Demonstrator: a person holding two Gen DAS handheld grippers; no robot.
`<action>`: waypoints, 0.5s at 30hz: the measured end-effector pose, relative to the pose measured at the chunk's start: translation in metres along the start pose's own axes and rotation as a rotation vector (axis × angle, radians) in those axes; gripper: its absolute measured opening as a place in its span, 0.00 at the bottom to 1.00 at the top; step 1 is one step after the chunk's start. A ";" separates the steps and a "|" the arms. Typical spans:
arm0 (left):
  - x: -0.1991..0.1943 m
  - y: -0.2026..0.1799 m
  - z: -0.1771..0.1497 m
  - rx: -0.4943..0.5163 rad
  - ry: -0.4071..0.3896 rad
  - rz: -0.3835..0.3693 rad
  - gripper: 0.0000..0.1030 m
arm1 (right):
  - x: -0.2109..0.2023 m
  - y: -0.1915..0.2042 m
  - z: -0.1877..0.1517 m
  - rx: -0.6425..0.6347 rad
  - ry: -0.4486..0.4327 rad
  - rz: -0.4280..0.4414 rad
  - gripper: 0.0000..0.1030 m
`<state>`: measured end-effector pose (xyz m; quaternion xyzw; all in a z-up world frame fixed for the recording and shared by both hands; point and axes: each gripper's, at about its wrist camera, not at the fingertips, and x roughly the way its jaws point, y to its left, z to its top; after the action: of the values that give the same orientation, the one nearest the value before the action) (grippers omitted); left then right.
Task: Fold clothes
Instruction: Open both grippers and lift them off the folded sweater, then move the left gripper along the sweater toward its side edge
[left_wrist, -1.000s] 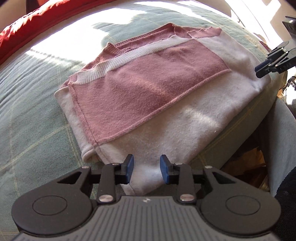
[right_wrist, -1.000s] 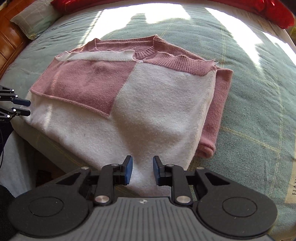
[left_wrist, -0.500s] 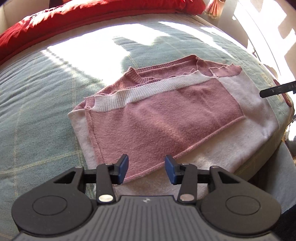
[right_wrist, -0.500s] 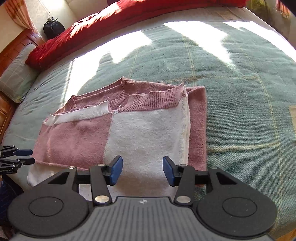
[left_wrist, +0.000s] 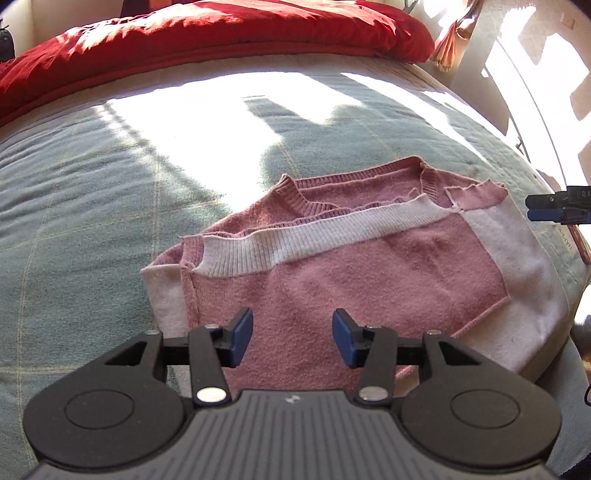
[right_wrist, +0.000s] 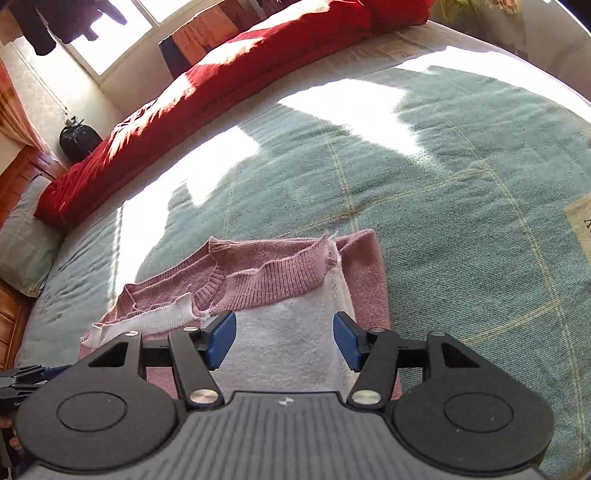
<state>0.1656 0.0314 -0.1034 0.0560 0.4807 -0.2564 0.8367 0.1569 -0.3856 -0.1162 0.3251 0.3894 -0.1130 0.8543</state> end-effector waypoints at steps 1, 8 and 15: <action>0.007 0.001 0.002 -0.012 0.004 -0.003 0.47 | 0.007 0.000 -0.002 0.003 0.007 -0.009 0.61; 0.032 0.023 0.001 -0.086 0.035 0.020 0.48 | 0.024 0.005 -0.024 -0.061 -0.017 -0.043 0.72; 0.021 0.018 0.028 -0.061 -0.047 -0.004 0.52 | 0.033 0.016 -0.029 -0.034 -0.035 -0.027 1.00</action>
<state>0.2042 0.0292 -0.1089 0.0234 0.4686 -0.2443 0.8486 0.1693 -0.3532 -0.1474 0.3033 0.3807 -0.1236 0.8648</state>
